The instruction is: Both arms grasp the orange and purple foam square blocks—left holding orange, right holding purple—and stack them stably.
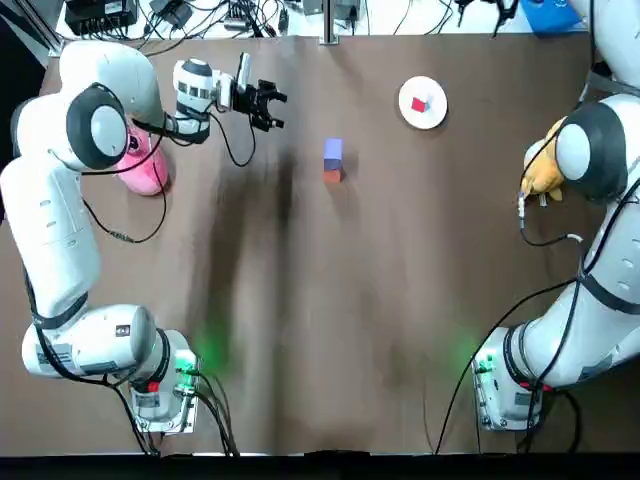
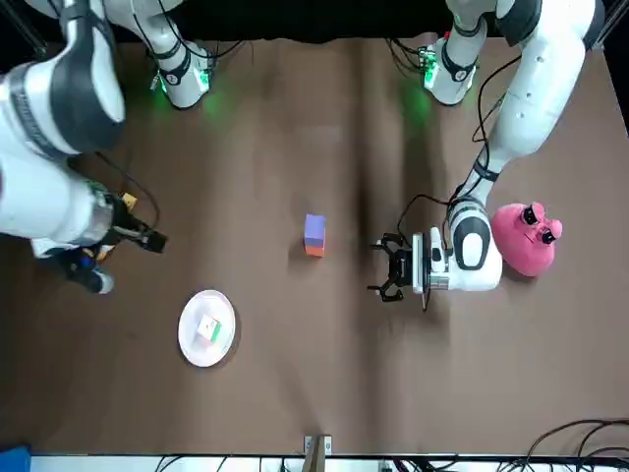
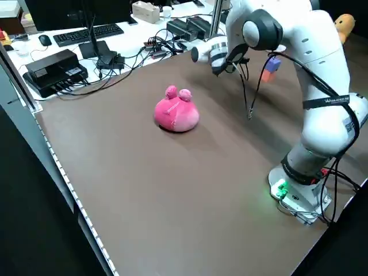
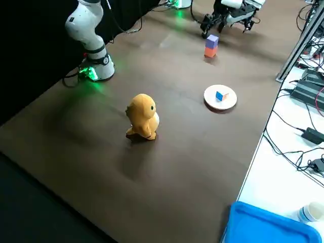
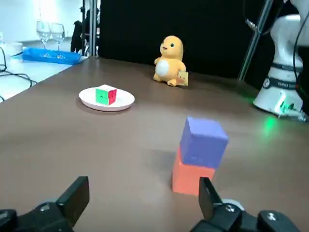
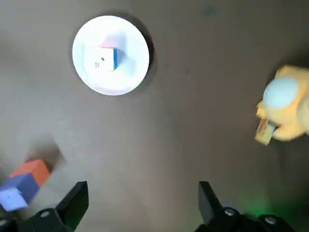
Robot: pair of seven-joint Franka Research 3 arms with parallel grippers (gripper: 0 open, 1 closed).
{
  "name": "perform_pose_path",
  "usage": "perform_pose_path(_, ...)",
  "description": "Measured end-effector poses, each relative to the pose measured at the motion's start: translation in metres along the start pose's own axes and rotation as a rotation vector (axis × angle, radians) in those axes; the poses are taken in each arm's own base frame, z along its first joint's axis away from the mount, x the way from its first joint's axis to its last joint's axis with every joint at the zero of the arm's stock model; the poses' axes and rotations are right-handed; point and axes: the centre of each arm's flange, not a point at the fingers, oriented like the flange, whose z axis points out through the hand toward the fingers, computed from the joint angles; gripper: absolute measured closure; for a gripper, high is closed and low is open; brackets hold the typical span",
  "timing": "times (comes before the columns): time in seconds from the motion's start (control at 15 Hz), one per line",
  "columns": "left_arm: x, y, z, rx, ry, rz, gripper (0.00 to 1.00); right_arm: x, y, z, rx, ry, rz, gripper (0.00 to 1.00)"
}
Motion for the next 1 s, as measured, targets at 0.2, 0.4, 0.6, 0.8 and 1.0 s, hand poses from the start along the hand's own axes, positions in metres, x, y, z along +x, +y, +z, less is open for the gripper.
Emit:
perform_pose_path(0.2, 0.042, 0.008, -0.015, 0.004, -0.043, -0.191, 0.00, 0.006, 0.067, -0.035, 0.029, 0.018, -0.140, 0.00)
perform_pose_path(0.4, 0.058, 0.016, -0.023, 0.010, -0.071, -0.287, 0.00, -0.004, 0.107, -0.061, -0.023, 0.036, -0.224, 0.00)
perform_pose_path(0.6, 0.066, 0.020, -0.028, 0.018, -0.095, -0.447, 0.00, -0.015, 0.122, -0.074, -0.046, 0.054, -0.284, 0.00)
perform_pose_path(0.8, 0.078, 0.023, -0.034, 0.024, -0.154, -0.579, 0.00, -0.027, 0.139, -0.077, -0.024, 0.091, -0.293, 0.00)
perform_pose_path(1.0, 0.096, 0.027, -0.045, 0.044, -0.214, -0.763, 0.00, -0.054, 0.152, -0.073, -0.005, 0.100, -0.305, 0.00)
